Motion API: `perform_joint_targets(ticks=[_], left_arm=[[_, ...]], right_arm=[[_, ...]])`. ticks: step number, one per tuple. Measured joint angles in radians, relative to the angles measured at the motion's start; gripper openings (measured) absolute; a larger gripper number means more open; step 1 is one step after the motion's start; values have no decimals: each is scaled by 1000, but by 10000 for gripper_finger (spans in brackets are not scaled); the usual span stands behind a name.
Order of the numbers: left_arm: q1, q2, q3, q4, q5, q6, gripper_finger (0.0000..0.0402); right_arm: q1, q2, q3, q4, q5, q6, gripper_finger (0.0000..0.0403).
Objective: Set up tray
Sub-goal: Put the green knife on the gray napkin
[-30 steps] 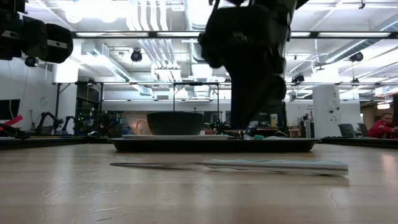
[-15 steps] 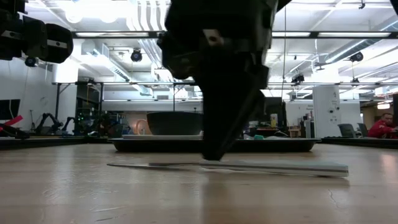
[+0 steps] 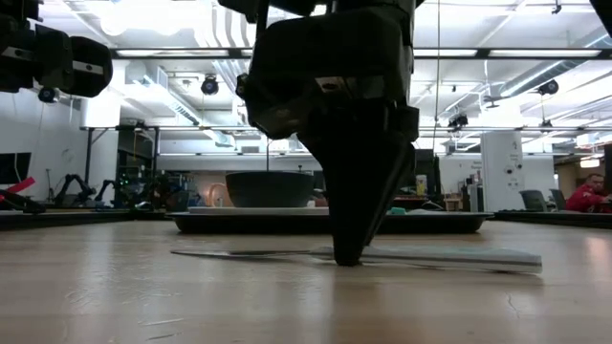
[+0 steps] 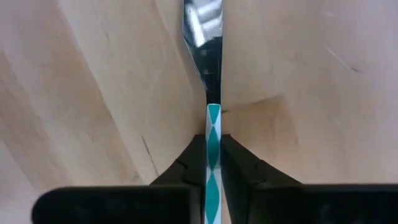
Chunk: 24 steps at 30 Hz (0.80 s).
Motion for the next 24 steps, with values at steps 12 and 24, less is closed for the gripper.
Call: perform_joint_targets(ticks=[12,24], left_arm=[[0,0,0,0,0,0,122],[0,0,0,0,0,0,122]], right_arm=[[-37,-105,147,-357,246,225,13],[-214,-377,-124,-405,327,459,12]])
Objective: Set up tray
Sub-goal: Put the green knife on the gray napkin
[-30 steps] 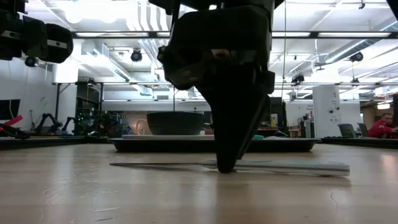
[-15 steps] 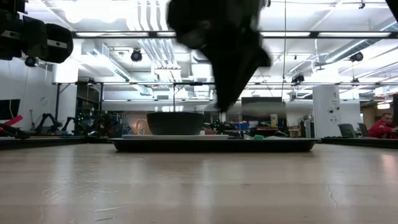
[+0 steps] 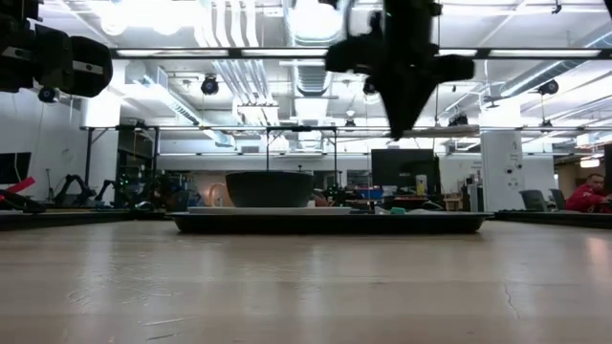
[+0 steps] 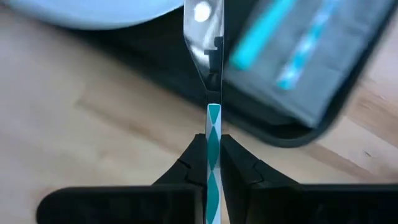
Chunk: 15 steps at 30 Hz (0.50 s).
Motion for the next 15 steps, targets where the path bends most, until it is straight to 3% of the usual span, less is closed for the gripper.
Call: perform_joint_targets(ticks=[8,15], left_arm=[[0,0,0,0,0,0,122],[0,0,0,0,0,0,122]], right_arm=[[-148,-183,-266,108,-41,109,11],[-274,-193,-377,186,-68,87,11]])
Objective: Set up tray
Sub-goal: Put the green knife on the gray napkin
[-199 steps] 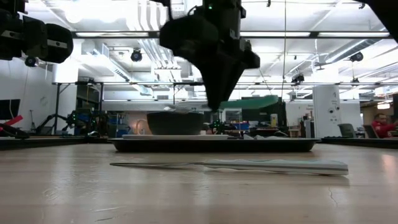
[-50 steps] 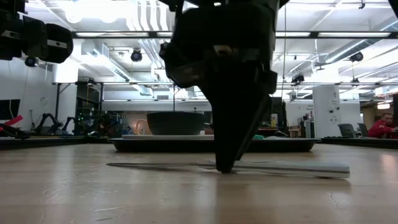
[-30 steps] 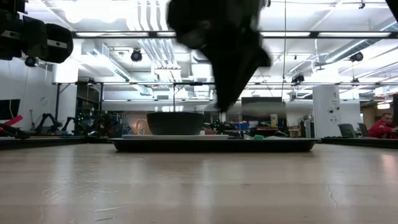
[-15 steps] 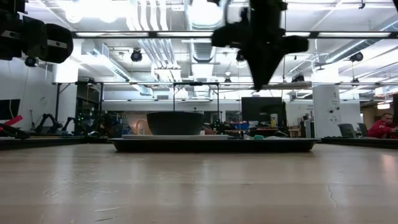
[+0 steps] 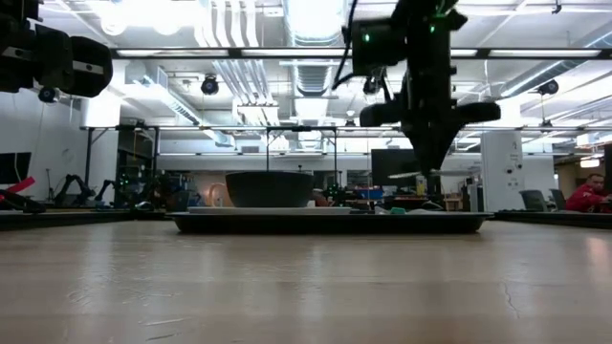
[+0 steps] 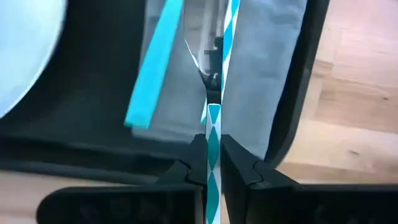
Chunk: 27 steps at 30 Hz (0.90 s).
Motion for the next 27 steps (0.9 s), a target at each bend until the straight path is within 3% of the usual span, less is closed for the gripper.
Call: perform_joint_targets(ticks=[14,27], left_arm=[[0,0,0,0,0,0,122],[0,0,0,0,0,0,122]], right_arm=[[-213,1,-127,197,-4,-98,11],[-281,1,-252,310,-8,-97,11]])
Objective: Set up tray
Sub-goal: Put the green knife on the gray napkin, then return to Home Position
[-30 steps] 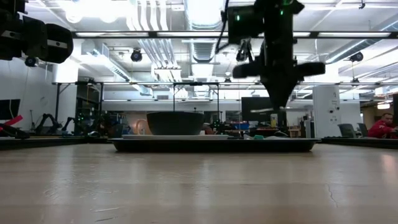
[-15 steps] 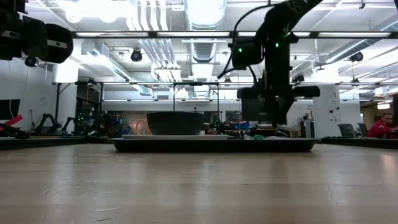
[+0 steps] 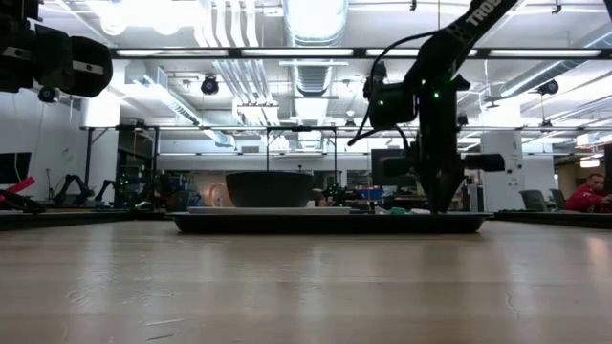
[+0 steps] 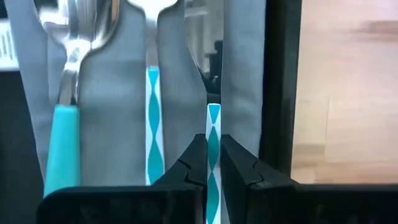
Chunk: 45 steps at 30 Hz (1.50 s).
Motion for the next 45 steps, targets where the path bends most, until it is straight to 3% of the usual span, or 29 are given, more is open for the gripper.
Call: perform_joint_targets(ticks=[11,23,32,41,45], left_arm=[[0,0,0,0,0,0,122],[0,0,0,0,0,0,122],[0,0,0,0,0,0,122],[0,0,0,0,0,0,122],[0,0,0,0,0,0,122]], right_arm=[[-21,0,-41,58,23,-3,16],[-22,0,-14,12,31,-7,96],[-21,-1,104,-169,84,-27,125],[-1,-1,245,-164,73,-105,124],[17,-3,285,-144,132,-129,118]])
